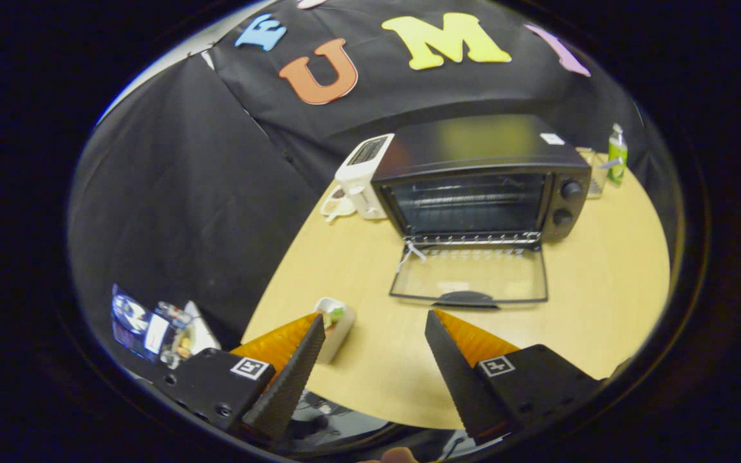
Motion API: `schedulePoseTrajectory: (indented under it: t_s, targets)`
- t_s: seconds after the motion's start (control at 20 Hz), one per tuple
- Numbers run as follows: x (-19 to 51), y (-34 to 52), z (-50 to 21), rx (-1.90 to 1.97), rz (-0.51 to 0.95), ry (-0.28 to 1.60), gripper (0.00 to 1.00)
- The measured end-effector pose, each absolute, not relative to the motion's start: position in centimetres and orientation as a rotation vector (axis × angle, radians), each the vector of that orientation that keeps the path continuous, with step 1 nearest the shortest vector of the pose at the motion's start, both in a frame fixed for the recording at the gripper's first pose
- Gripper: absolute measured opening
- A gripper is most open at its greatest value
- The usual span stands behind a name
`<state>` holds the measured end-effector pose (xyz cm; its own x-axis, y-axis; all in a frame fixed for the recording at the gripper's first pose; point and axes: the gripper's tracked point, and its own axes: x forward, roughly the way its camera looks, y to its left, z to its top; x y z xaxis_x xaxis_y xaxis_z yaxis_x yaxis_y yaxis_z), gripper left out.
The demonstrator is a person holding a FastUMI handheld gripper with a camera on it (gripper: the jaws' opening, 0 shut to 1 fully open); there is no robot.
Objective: Open the toaster oven, put the food inside, and close the toaster oven door.
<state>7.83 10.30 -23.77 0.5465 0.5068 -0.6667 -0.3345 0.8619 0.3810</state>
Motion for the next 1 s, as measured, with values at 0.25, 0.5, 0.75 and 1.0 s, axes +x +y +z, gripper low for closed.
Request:
schedulePoseTrajectory:
  t_s: [0.25,0.5,0.75,1.0]
  targets:
    - [6.5,14.9,-26.5,0.401,0.547,1.057,0.99]
    - [6.1,17.8,-30.5,0.461,0.530,1.206,0.92]
    - [6.5,19.9,-33.9,0.418,0.506,1.261,0.83]
    - [7.0,20.5,-36.0,0.422,0.455,1.301,0.67]
